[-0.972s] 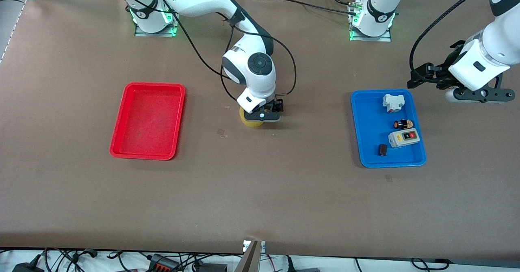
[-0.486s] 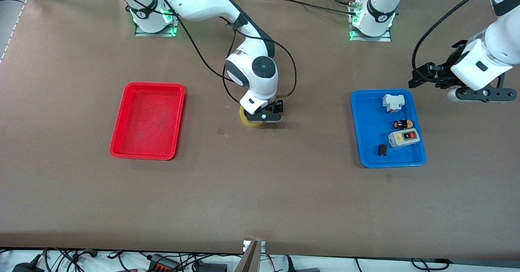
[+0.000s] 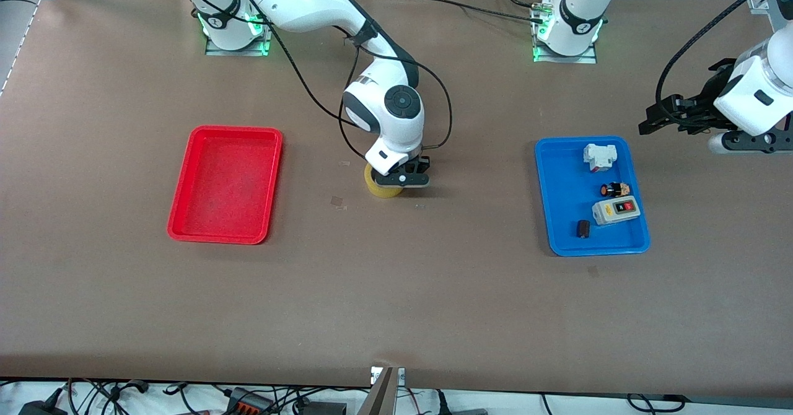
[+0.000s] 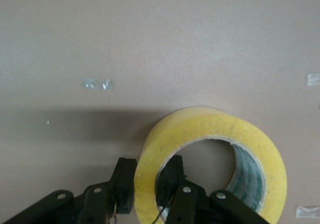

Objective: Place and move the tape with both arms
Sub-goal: 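Lift the tape with the right gripper and carry it over the red tray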

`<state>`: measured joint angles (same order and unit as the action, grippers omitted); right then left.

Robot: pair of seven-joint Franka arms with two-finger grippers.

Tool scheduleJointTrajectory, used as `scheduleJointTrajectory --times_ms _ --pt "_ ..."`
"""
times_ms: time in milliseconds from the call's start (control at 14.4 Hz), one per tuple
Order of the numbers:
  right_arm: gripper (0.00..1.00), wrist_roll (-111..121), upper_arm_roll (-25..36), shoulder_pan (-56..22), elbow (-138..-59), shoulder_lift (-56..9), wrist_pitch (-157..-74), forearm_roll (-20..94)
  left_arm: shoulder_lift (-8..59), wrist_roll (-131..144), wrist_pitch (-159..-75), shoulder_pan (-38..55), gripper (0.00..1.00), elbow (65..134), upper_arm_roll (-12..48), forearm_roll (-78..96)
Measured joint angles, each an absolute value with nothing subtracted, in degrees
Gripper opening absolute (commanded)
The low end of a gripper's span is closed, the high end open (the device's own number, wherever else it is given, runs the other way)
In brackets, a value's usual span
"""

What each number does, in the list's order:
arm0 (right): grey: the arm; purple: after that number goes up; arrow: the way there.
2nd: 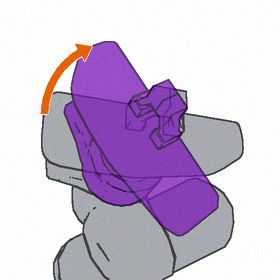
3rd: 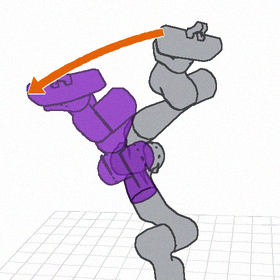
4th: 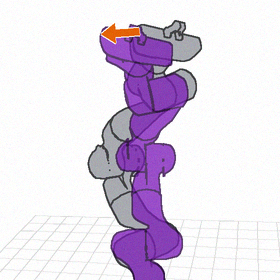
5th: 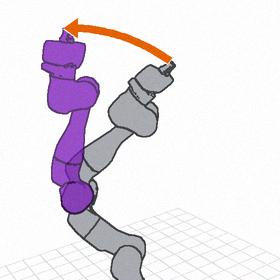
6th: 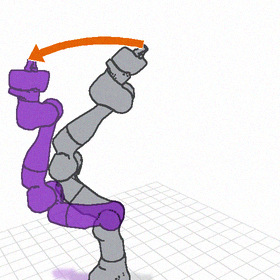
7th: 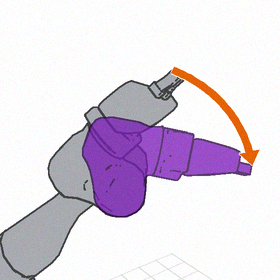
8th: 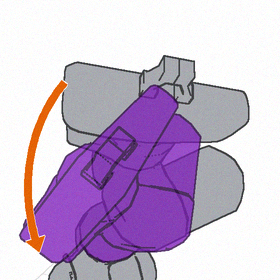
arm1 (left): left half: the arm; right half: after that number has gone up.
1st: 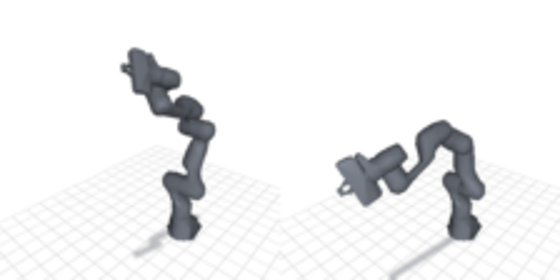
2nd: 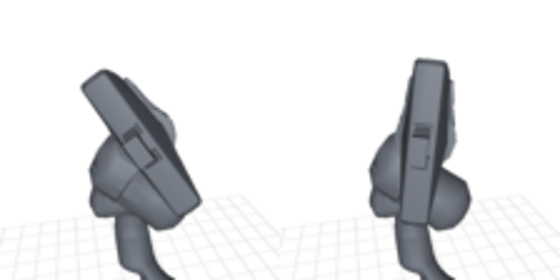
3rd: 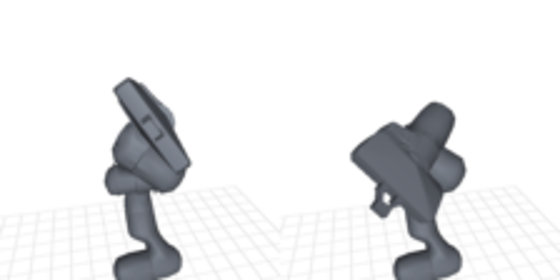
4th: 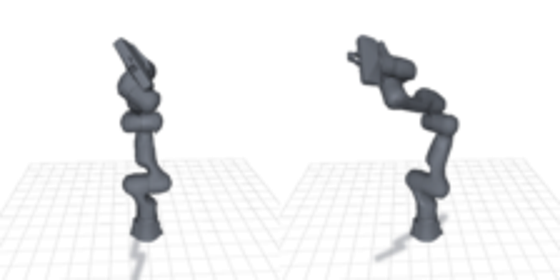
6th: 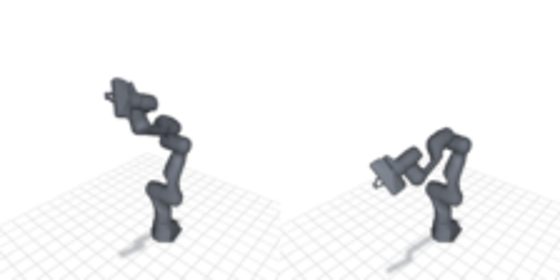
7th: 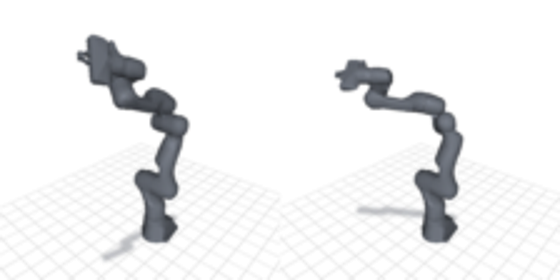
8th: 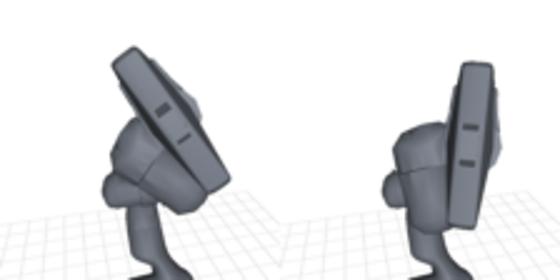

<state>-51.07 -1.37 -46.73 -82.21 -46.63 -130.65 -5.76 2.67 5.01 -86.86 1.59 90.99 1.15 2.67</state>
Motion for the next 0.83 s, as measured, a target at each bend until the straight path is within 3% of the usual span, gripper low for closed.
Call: scheduleJointTrajectory --times_ms 347,833 --pt "0.00 -48.59 -0.40 -40.40 -82.39 -37.57 -119.39 -5.85 2.67 5.03 -86.79 1.60 1.00 90.99 1.33 3.17" --pt "0.01 -31.22 -0.18 -23.81 -101.76 -22.53 -118.92 -5.87 2.61 5.05 -83.77 1.43 1.00 90.22 1.30 3.18"
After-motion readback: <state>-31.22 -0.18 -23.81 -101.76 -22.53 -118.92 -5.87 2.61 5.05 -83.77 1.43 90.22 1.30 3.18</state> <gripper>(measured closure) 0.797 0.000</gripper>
